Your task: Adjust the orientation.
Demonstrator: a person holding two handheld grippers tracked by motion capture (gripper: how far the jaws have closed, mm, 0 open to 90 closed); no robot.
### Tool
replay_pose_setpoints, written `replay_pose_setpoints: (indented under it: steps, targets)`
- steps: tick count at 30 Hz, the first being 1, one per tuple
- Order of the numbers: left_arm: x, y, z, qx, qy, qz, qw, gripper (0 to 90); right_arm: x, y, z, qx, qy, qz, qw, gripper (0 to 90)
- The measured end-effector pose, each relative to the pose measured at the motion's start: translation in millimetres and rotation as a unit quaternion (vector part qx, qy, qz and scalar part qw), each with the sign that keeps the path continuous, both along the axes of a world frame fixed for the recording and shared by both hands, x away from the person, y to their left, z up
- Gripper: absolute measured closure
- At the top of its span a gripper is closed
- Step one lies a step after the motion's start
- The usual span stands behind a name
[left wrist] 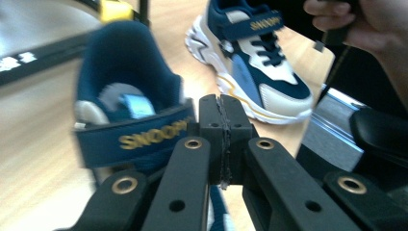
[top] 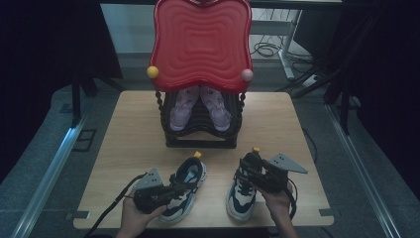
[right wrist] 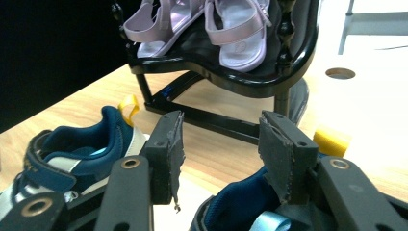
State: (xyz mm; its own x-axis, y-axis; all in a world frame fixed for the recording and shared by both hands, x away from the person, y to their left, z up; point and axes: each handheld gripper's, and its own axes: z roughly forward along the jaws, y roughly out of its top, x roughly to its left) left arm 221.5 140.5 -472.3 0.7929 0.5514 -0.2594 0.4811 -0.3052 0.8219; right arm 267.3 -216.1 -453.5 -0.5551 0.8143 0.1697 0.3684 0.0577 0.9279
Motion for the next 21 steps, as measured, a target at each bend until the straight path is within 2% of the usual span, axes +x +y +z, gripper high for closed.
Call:
replay_pose_setpoints:
  steps: [4,8,14,21]
  targets:
    - [-5.0,-12.2,-6.4,0.016,0.007,-0.015,0.9997,89.2,-0.2,0.5,-0.6,-0.001,-0.003,-0.003,1.0,51.4]
    - [-9.5,-19.2,-13.4,0.031,0.008,-0.027,0.9991,89.4,-2.0,-1.0,0.8,0.01,-0.013,-0.015,0.9997,51.9]
    - [-12.7,-27.0,-21.9,0.053,0.017,-0.036,0.9978,89.5,-2.2,-2.9,1.4,0.018,-0.011,-0.019,0.9996,51.9]
    - [-17.1,-33.4,-33.2,0.079,0.029,-0.046,0.9953,89.0,-0.5,-2.4,-0.8,0.015,-0.004,-0.012,0.9998,51.9]
